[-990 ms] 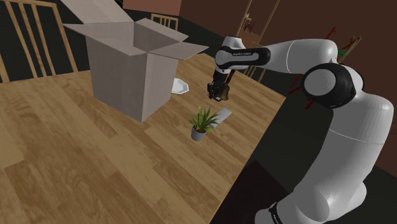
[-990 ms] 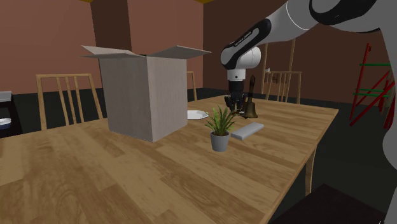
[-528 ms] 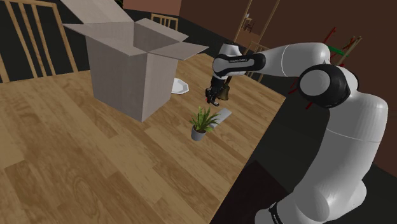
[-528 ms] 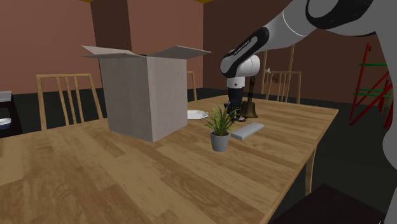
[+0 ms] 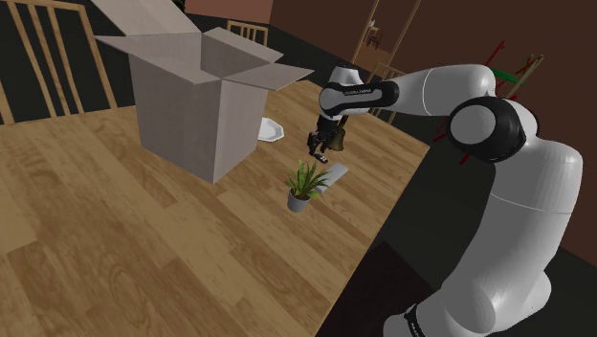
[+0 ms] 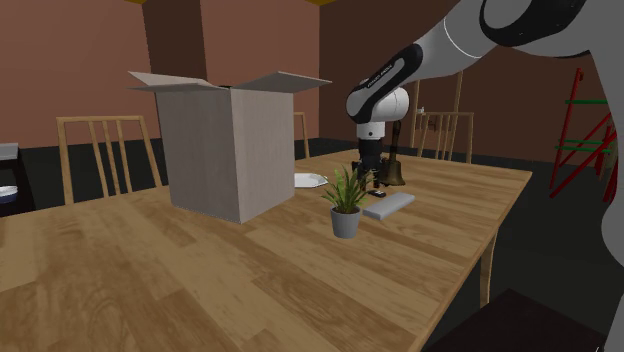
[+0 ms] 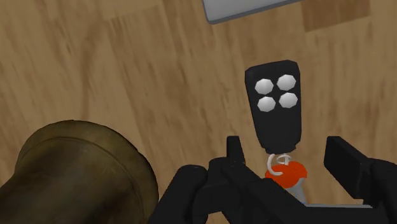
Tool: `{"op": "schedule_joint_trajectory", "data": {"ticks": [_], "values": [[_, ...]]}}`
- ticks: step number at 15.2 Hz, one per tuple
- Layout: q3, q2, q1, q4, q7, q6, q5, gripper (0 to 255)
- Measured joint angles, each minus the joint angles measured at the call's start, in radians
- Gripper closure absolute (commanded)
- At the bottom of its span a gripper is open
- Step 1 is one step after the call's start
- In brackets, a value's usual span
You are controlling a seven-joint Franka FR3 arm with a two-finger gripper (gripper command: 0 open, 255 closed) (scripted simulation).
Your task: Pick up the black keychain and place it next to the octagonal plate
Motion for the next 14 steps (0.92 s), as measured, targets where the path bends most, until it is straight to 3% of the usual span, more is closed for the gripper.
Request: {"op": "schedule_joint_trajectory", "data": {"ticks": [5,10,14], "values": [[0.000,0.000,0.000,0.000,0.000,0.000,0.000,0],[0.004,-0.039,0.000,0.062,-0.006,-0.098,0.007,0],[0.004,-0.039,0.000,0.071,-0.005,-0.110,0.008,0]]}}
